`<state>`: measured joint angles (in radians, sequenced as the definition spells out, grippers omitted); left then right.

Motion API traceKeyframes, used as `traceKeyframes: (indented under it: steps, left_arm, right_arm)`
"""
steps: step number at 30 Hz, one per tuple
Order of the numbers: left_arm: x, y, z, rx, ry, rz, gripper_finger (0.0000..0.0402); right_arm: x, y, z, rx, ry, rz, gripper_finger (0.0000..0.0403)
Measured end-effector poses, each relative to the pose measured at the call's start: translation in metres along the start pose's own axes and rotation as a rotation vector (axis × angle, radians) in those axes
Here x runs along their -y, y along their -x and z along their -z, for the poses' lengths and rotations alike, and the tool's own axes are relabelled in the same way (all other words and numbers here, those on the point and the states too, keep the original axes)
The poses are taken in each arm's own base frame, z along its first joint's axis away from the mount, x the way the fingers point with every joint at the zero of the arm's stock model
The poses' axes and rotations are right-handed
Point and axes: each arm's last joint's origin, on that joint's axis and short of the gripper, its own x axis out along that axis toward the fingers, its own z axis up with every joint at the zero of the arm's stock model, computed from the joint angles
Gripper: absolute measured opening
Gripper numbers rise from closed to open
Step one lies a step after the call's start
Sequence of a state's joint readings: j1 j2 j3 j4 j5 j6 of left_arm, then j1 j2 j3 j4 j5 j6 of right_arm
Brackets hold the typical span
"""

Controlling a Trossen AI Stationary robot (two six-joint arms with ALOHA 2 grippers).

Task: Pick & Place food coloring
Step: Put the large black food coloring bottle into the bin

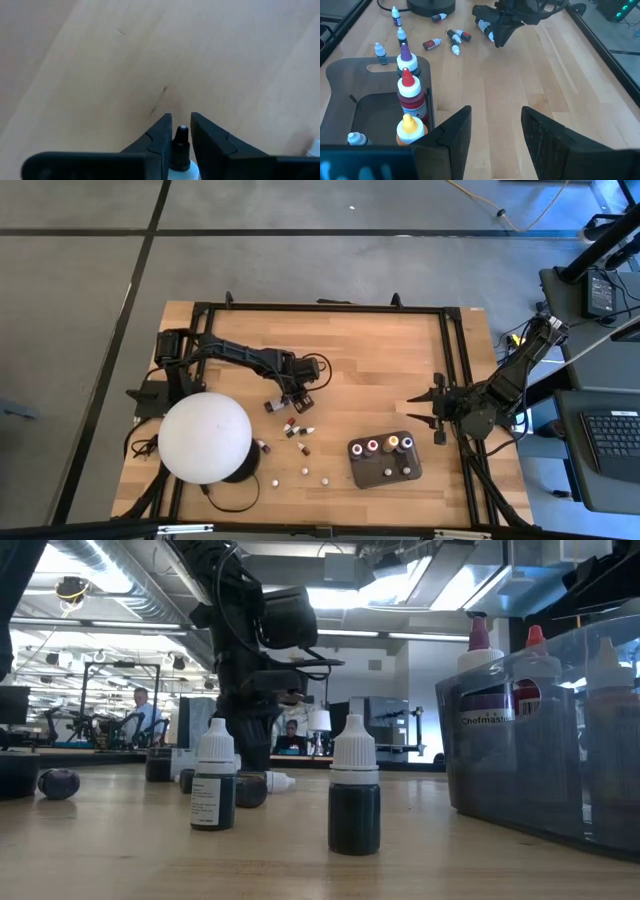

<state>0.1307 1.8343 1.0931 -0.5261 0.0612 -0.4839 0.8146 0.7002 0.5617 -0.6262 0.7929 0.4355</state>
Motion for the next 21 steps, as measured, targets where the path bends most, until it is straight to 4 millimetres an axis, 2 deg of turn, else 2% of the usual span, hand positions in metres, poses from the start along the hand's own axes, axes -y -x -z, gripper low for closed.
traceKeyframes:
  steps: [21]
  left_arm:
    - [-0.0033,0.0004,0.0083,-0.096,-0.074,-0.012,0.0051]
  right_arm:
    - [0.0,0.0,0.0,0.0,0.002,0.0,0.0175]
